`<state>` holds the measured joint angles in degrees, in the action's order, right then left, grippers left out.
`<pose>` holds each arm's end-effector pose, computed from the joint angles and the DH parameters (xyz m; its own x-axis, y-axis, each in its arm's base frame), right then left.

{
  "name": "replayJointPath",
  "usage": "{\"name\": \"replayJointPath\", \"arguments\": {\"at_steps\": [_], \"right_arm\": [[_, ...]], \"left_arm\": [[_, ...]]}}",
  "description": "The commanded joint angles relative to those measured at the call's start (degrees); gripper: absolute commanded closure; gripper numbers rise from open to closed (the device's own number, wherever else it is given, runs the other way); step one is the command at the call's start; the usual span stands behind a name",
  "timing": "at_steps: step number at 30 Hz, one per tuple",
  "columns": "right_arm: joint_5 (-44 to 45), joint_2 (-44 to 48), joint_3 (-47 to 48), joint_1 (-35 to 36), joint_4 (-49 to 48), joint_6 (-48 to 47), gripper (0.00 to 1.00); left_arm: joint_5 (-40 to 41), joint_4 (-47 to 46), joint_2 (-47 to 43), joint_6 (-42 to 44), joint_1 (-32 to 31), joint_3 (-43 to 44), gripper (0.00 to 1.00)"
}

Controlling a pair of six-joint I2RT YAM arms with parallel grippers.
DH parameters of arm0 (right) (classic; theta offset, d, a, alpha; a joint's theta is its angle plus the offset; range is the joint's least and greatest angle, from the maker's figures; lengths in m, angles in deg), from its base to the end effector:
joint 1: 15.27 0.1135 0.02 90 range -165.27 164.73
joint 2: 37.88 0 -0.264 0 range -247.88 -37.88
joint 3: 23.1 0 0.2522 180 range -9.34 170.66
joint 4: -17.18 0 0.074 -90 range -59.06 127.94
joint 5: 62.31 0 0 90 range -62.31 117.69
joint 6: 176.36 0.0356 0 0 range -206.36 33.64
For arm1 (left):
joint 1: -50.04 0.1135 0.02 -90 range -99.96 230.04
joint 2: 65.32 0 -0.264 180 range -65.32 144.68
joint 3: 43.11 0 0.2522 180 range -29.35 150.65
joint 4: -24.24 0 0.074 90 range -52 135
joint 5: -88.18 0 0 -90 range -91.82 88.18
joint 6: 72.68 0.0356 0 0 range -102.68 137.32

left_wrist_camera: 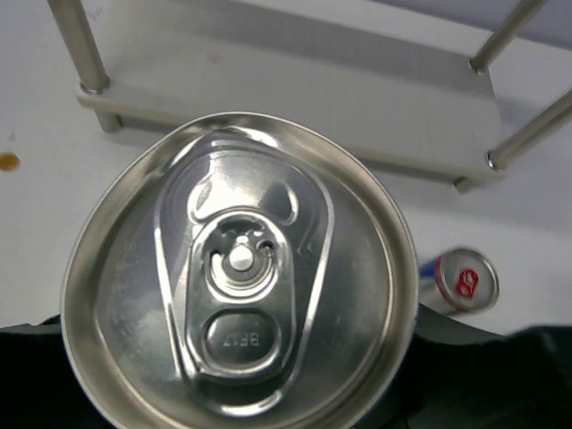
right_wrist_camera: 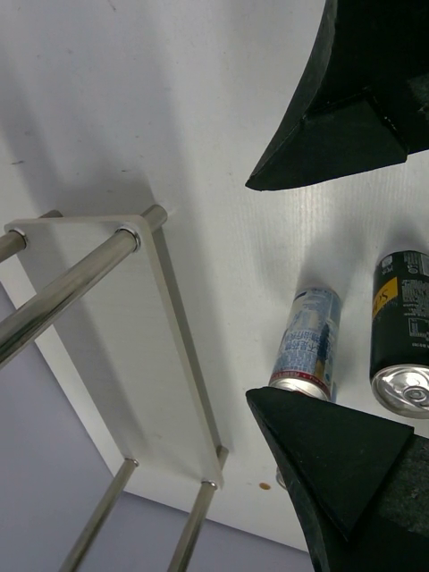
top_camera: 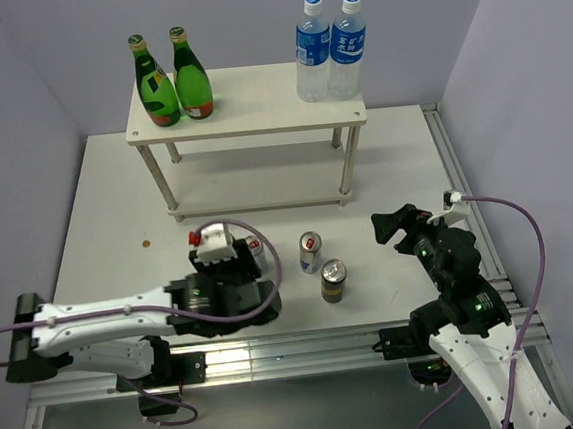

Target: Place and organize the beverage onto the shelf

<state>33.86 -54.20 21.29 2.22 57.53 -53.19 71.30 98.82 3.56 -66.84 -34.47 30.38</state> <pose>0.0928 0.0252 0.2831 -0.2785 0.4826 -0.8304 -0.0553 0.8551 0.5155 0.0535 -0.2009 0.3008 -0.2655 -0.2570 -0.9292 -0.0632 0.9664 -0.2493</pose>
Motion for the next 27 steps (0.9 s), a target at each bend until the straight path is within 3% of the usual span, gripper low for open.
{"name": "replayJointPath", "arguments": {"at_steps": [1,3,5,6,10,13,18,27], "right_arm": [[-0.02,0.41,-0.49,0.52,-2.33,-0.3,0.03],[0.24,0.41,-0.4,0.43,-2.24,-0.21,0.03],[0.42,0.84,-0.4,0.43,-2.07,-0.21,0.02],[0.33,0.93,-0.4,0.43,-2.15,-0.21,0.03],[0.33,0.94,-0.22,0.43,-1.98,-0.12,0.03],[0.16,0.85,0.3,0.52,-1.37,-0.12,0.03],[-0.11,1.64,0.22,0.43,-1.1,0.06,0.03],[-0.11,0.67,0.13,0.43,-1.45,-0.21,0.03]], "left_arm": [[-0.02,-28.95,-8.56,43.06,10.1,-1.96,1.0],[-9.53,-54.43,-16.47,57.83,16.19,-10.65,0.99],[-18.08,-62.71,-19.65,64.81,25.42,-16.21,1.0],[-19.23,-63.97,-18.97,65.09,31.1,-16.22,0.99],[-27.41,-65.2,-9.84,63.6,42.28,-12.27,0.99],[-32.86,-71.25,-3.42,64.74,47.57,-11.82,0.99],[-36.21,-78.73,3.0,66.22,53.47,-12.09,1.0],[-37.26,-90.67,11.79,68.08,58.23,-12.09,0.99]]}}
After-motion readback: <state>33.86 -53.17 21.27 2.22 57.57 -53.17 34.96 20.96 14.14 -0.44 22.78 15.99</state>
